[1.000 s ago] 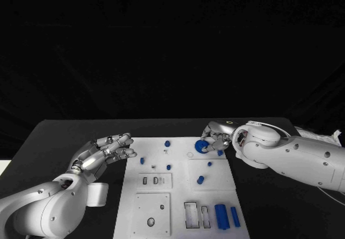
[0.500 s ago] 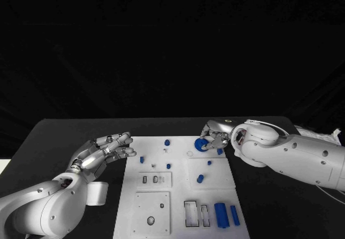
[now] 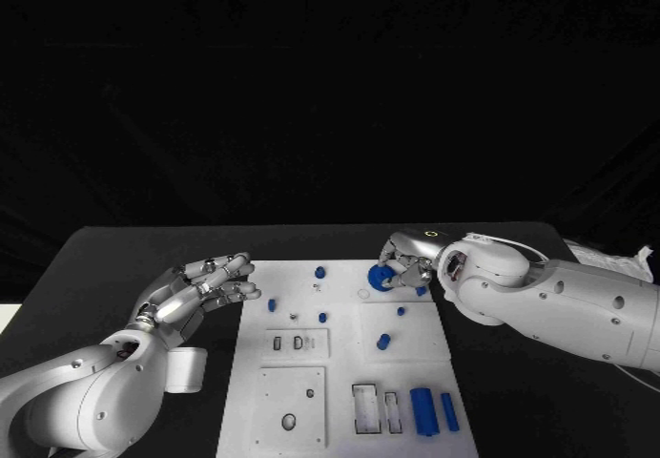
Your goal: Assemble the parts on the task board
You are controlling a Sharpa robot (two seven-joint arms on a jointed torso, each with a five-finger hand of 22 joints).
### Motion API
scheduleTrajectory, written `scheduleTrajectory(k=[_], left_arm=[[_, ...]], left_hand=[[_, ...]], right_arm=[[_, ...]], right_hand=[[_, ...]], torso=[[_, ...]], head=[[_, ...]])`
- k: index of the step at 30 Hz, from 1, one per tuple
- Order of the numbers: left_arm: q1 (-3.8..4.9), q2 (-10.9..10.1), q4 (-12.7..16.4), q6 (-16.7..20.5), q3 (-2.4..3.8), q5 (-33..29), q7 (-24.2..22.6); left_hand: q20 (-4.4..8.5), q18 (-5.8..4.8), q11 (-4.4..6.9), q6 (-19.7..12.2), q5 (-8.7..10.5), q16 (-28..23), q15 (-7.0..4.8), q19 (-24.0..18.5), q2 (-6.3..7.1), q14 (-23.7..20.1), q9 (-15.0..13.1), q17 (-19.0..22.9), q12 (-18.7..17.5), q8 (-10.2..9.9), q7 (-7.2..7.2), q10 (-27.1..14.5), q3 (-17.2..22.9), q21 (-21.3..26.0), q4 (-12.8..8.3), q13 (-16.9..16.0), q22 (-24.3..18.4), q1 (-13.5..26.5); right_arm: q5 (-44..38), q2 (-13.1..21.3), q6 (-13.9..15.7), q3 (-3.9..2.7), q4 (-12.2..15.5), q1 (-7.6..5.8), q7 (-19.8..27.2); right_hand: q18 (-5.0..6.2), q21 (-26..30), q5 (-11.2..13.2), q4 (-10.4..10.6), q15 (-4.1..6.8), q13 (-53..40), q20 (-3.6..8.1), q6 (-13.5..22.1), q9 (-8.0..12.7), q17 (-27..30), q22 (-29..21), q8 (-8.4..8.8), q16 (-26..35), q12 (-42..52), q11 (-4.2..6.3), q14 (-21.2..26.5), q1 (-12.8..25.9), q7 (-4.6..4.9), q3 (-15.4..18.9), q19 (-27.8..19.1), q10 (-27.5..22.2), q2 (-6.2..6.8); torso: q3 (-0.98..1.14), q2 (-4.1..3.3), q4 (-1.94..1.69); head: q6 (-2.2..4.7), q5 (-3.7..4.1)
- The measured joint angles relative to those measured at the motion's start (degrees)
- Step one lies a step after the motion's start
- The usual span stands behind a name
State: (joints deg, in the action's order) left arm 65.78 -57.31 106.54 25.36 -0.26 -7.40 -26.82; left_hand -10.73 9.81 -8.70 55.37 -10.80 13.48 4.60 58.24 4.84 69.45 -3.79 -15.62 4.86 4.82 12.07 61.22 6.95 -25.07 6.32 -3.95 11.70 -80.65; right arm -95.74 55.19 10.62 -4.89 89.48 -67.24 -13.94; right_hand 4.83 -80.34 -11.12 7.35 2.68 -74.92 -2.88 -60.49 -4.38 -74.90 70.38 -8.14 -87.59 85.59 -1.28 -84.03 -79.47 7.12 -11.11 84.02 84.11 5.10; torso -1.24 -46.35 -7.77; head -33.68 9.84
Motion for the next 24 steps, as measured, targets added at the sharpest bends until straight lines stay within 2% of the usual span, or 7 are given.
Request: scheduleTrajectory(k=[4,7,14,24], left_arm=[[0.0,0.0,-0.01,-0.04,0.0,0.0,0.04],[0.0,0.0,-0.04,-0.08,0.0,0.0,0.06],[0.0,0.03,-0.07,-0.2,0.0,0.0,0.15],[0.0,0.09,-0.08,-0.33,-0.01,0.0,0.24]], left_hand=[[0.0,-0.01,0.0,0.0,0.0,0.0,0.0,0.0,0.0,0.0,0.0,0.0,0.0,0.0,0.0,0.0,0.0,0.0,0.0,0.0,0.0,0.0],[0.0,0.0,0.0,0.0,0.0,0.0,0.0,0.0,0.0,0.0,0.0,-0.04,0.0,0.0,0.0,0.0,0.0,0.0,0.0,0.0,0.0,0.0],[0.0,0.0,0.0,0.0,0.0,0.0,0.0,0.0,0.0,0.0,0.0,-0.04,0.0,0.0,0.0,0.0,0.0,0.0,0.0,0.0,-0.01,0.0],[0.0,0.0,0.0,0.0,0.0,0.0,0.0,0.0,0.0,0.0,0.0,-0.12,0.0,0.0,0.0,0.0,0.0,0.0,0.0,0.0,-0.01,0.0]], right_arm=[[-0.68,-0.13,1.36,0.28,1.26,0.34,0.08],[-0.85,-0.46,2.8,0.3,2.54,0.4,0.15],[-2.59,-2.78,6.04,0.22,4.65,0.21,-0.21],[-5.99,-8.21,7.48,0.27,4.3,0.48,-1.43]], right_hand=[[0.0,-0.22,-1.21,0.27,0.21,0.0,0.0,-0.01,0.0,0.0,0.16,-0.03,0.0,0.0,0.15,0.21,0.27,-0.01,-0.89,0.0,-0.16,-0.24],[0.0,-0.22,-1.88,0.54,0.21,0.01,0.0,-0.01,0.0,0.0,0.16,-0.03,0.0,0.0,0.15,0.21,1.26,-0.01,-1.38,0.0,-0.16,-0.27],[0.0,-0.22,-3.2,-0.24,0.2,0.01,0.0,-0.01,0.02,-0.04,0.24,0.44,0.0,0.0,0.15,0.21,1.54,-0.01,-2.93,0.0,-0.16,-0.12],[0.0,-0.21,-3.21,-0.62,0.2,0.01,0.0,-0.01,0.02,-0.04,0.47,0.76,0.03,0.0,0.14,0.21,1.9,-0.01,-3.64,-0.01,-0.16,0.24]], torso=[[0.0,0.0,-0.01],[0.0,0.03,-0.01],[-0.07,0.03,-0.08],[-0.09,0.01,-0.12]], head=[[0.02,-0.21],[0.08,-0.31],[0.14,-0.54],[-0.1,-1.16]])
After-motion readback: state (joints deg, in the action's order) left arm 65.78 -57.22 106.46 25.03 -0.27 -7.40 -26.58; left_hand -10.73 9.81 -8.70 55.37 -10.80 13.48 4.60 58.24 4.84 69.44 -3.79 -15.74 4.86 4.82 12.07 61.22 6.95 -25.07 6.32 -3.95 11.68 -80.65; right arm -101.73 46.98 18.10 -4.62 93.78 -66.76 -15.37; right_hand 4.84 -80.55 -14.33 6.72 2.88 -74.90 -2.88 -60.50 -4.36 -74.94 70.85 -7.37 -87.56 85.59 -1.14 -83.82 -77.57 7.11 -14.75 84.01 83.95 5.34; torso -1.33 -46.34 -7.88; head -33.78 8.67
